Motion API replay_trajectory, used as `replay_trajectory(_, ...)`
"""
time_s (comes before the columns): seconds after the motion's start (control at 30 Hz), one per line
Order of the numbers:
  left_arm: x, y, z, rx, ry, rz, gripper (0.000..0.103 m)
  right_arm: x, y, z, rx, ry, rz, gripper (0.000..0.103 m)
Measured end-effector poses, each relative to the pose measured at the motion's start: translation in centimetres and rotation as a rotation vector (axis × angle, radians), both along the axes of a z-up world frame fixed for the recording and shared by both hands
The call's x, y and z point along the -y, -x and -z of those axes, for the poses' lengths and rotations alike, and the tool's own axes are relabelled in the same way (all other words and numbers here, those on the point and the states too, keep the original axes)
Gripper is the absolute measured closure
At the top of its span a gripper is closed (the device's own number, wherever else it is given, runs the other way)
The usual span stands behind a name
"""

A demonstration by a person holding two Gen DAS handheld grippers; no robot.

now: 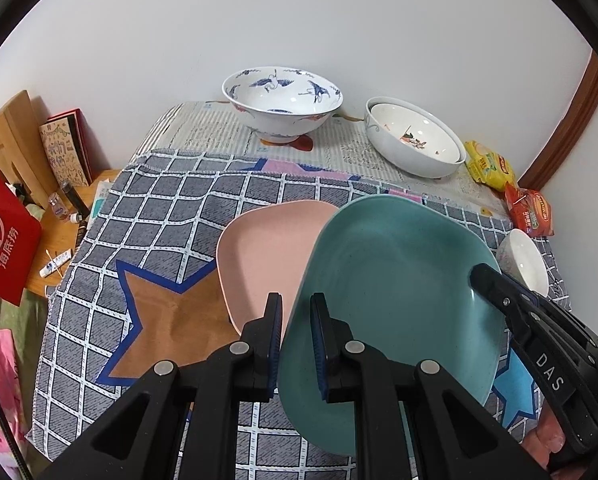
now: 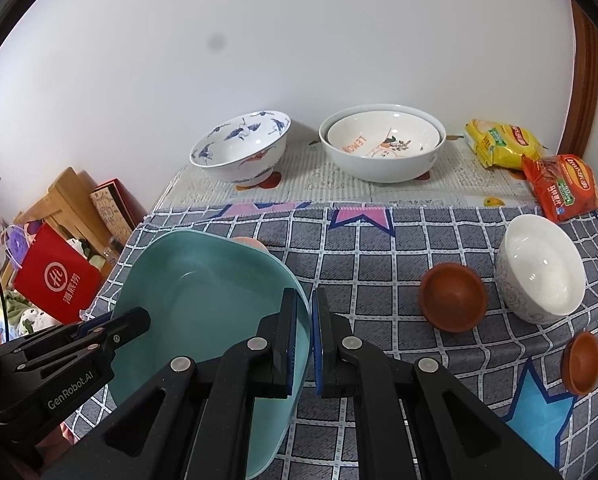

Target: Organize plates and bowls

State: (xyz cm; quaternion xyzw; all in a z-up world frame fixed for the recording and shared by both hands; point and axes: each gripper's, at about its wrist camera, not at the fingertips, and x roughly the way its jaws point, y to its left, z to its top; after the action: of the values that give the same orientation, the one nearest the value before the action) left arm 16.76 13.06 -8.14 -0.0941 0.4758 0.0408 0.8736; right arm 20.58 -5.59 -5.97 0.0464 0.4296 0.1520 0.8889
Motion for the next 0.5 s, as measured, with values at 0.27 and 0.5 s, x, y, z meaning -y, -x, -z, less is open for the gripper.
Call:
replay_trajectory(0.27, -0.8, -0.3, 1.2, -0.021, -0.009, -0.005, 0.089, -1.0, -0.5, 1.3, -0.021, 0.008, -0.015, 0.095)
replay_trajectory(0.5, -1.8, -0.7, 2.2, -0.045, -0.008, -0.022, 0.089, -2.1, -1.2, 2.3, -0.039, 0.015, -0.037, 0.095)
